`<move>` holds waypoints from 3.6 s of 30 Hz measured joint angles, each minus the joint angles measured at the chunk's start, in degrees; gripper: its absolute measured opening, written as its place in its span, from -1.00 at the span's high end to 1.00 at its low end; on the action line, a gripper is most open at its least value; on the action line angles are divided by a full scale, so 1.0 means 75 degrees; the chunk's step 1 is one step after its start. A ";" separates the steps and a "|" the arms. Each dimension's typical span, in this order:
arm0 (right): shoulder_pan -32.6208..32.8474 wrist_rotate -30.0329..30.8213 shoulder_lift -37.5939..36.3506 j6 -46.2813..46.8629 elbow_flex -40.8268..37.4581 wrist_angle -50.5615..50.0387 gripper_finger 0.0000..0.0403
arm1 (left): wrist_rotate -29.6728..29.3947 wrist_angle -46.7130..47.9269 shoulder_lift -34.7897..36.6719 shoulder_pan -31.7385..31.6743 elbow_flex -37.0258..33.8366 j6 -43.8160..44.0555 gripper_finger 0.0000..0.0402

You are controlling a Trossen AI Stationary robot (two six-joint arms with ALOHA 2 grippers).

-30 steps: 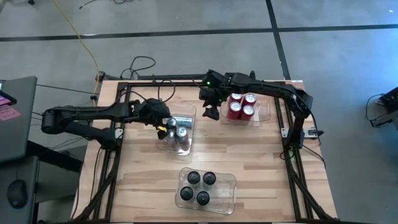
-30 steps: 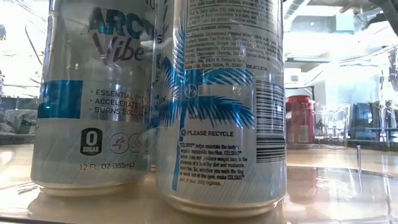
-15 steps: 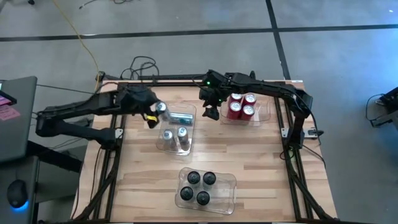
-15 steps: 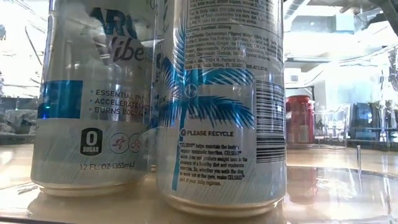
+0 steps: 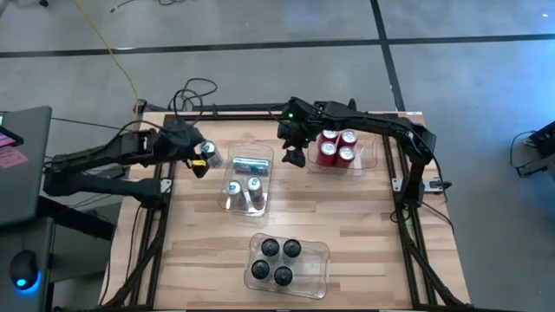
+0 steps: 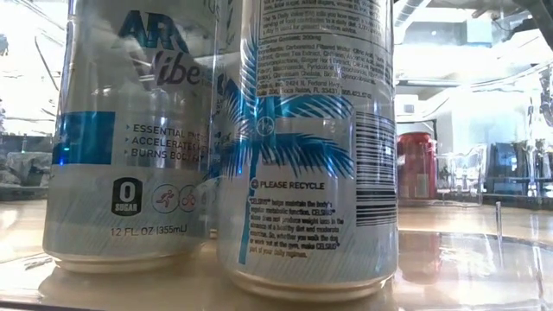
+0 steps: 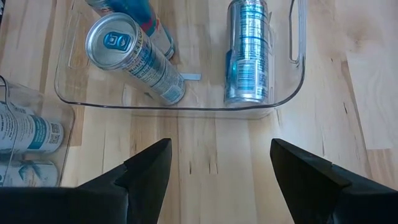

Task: Sort soda cans
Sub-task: Remove the blue soda can from the top left transparent bin

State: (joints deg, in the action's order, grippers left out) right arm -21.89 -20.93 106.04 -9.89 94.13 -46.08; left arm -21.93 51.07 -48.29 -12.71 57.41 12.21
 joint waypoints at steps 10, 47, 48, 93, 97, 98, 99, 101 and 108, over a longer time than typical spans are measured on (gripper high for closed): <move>0.0244 -0.0003 0.0003 0.0351 -0.0264 0.0710 -0.44 | -0.0020 -0.1096 0.0777 0.0000 -0.2306 0.0805 -0.19; 0.0944 0.0824 0.1978 0.1630 0.1860 0.1926 -0.44 | -0.0045 -0.2389 0.2217 0.0013 -0.3031 0.0026 -0.64; 0.0933 0.0816 0.1873 0.1546 0.1835 0.1755 -0.44 | 0.0139 -0.2544 0.2226 0.0023 -0.3029 -0.0173 -0.64; 0.3950 0.5662 -0.6851 0.3586 -0.8302 0.6320 -0.44 | 0.1418 -0.6549 0.1110 0.1176 -0.4180 -0.1315 -0.64; 0.4363 0.5581 -0.6674 0.3242 -0.9195 0.8277 -0.44 | 0.1479 -0.6365 0.0837 0.1585 -0.4185 -0.1077 -0.61; 0.4400 0.5581 -0.6570 0.3151 -0.9311 0.8602 -0.44 | 0.1381 -0.6310 0.0782 0.1669 -0.4185 -0.0939 -0.60; 0.4420 0.5576 -0.6448 0.3101 -0.9393 0.8876 -0.44 | 0.1242 -0.6236 0.0736 0.1747 -0.4185 -0.0790 -0.59; 0.4402 0.5572 -0.6207 0.3079 -0.9460 0.9149 -0.44 | 0.0941 -0.6020 0.0671 0.1879 -0.4185 -0.0554 -0.58; 0.4181 0.5575 -0.5506 0.3045 -0.9243 0.9486 -0.44 | 0.0703 -0.5496 0.0554 0.2316 -0.4187 -0.0328 -0.57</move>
State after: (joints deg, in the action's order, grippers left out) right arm 9.47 20.88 64.74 12.95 24.80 25.06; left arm -16.67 9.85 -44.14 4.66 26.01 9.75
